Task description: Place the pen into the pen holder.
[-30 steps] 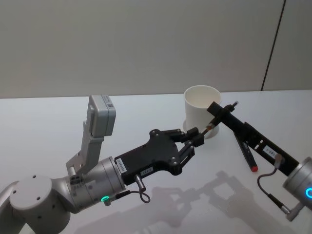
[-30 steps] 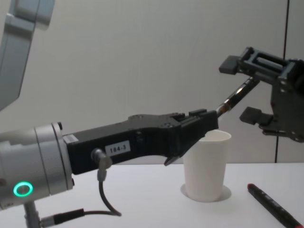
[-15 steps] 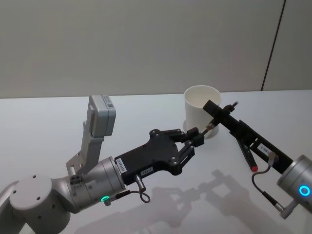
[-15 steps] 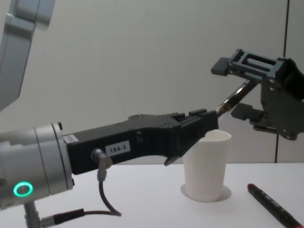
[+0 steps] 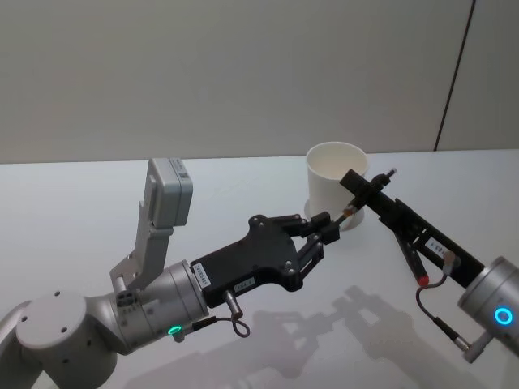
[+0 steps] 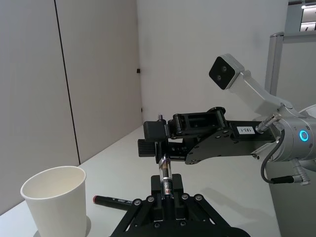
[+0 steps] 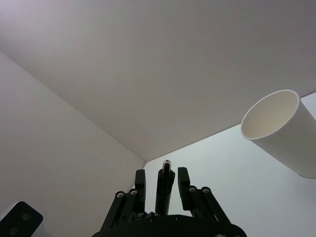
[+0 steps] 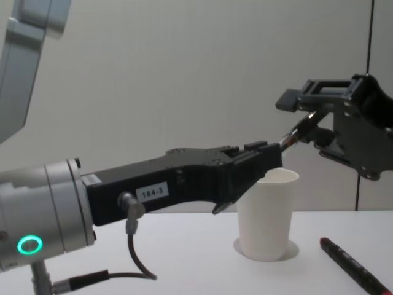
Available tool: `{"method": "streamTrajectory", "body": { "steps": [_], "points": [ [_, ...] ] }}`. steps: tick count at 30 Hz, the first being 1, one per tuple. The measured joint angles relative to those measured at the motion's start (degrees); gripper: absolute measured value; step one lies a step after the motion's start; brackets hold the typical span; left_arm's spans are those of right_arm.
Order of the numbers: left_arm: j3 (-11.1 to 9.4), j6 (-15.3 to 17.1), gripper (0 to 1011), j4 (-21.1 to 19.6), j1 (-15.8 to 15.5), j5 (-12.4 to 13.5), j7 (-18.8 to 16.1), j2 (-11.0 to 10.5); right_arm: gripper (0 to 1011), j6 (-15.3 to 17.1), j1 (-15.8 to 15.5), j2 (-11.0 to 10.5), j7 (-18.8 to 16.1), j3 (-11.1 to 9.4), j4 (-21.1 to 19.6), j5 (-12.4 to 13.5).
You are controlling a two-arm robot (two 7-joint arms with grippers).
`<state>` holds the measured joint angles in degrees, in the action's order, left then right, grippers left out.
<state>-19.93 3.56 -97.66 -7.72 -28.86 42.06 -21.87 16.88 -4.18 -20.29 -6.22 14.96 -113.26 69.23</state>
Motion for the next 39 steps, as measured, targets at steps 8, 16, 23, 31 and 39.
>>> {"method": "streamTrajectory", "body": {
  "steps": [8, 16, 23, 31, 39],
  "points": [
    [0.0, 0.0, 124, 0.0, 0.0, 0.0, 0.0, 0.0, 172, 0.0, 0.0, 0.1, 0.1, 0.1, 0.0, 0.0],
    [0.0, 0.0, 123, 0.0, 0.0, 0.0, 0.0, 0.0, 137, -0.1, 0.1, 0.1, 0.0, 0.1, 0.0, -0.1],
    [0.0, 0.0, 140, 0.0, 0.0, 0.0, 0.0, 0.0, 137, -0.1, 0.1, 0.1, 0.1, 0.1, 0.0, -0.1],
    [0.0, 0.0, 375, 0.0, 0.0, 0.0, 0.0, 0.0, 137, -0.1, 0.1, 0.1, 0.1, 0.1, 0.0, -0.1],
    [0.0, 0.0, 632, 0.0, 0.0, 0.0, 0.0, 0.0, 137, -0.1, 0.1, 0.1, 0.1, 0.1, 0.0, -0.1]
  ]
}}
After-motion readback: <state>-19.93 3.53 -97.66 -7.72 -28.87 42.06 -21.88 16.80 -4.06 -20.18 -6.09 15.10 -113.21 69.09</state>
